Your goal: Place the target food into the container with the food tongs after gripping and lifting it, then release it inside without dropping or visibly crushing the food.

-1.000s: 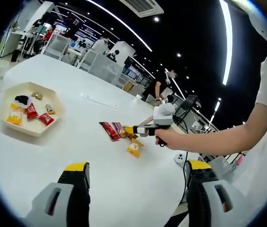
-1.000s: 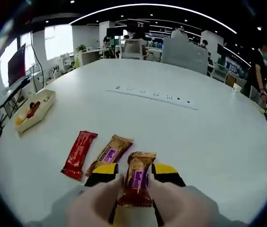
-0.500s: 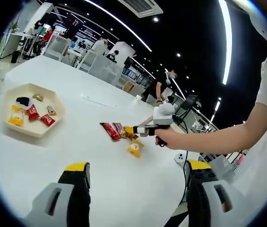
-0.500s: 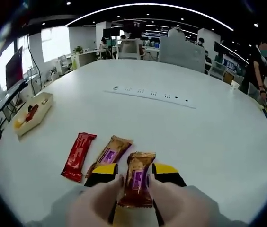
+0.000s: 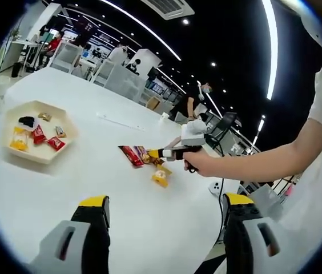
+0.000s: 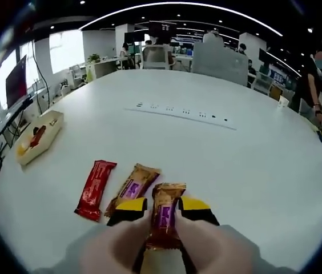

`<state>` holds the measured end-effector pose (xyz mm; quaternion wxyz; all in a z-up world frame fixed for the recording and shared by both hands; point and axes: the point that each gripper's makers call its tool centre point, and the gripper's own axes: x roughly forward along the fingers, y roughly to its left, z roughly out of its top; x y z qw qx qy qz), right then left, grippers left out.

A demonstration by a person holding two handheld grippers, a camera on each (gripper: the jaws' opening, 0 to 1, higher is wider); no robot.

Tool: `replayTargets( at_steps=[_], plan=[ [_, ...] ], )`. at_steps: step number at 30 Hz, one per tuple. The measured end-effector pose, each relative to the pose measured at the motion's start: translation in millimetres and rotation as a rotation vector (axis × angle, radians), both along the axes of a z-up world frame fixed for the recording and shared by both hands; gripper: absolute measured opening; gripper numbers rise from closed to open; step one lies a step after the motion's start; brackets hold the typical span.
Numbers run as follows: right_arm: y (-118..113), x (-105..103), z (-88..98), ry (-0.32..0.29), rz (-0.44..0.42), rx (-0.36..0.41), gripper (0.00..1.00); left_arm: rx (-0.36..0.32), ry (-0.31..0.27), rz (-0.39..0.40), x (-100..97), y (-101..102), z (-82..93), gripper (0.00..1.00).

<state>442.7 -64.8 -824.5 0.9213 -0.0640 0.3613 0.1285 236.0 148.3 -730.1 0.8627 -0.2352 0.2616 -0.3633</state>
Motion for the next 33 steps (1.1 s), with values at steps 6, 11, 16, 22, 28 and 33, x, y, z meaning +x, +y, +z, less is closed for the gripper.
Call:
replayTargets(
  at_steps=[6, 11, 16, 22, 28, 33],
  plan=[
    [-6.1, -1.2, 1.6, 0.025, -0.064, 0.093, 0.20, 0.003, -0.008, 0.011, 0.3, 4.7, 1.9, 0.81],
    [-6.9, -6.3, 7.7, 0.016, -0.084, 0.130, 0.20, 0.008, -0.009, 0.022, 0.7, 8.7, 1.6, 0.81],
    [-5.7, -4.9, 16.6, -0.003, -0.089, 0.146, 0.20, 0.007, -0.010, 0.020, 0.9, 8.5, 1.7, 0.81],
    [-8.1, -4.5, 22.6, -0.014, -0.104, 0.165, 0.21, 0.001, -0.020, 0.016, 2.8, 7.2, 4.8, 0.80],
    [-5.9, -9.5, 25.0, -0.016, -0.096, 0.168, 0.21, -0.002, -0.027, 0.024, 2.7, 11.3, 6.8, 0.81],
    [-1.7, -11.7, 30.8, -0.022, -0.095, 0.190, 0.21, -0.009, -0.033, 0.029, 1.0, 12.5, 9.3, 0.84]
  ],
)
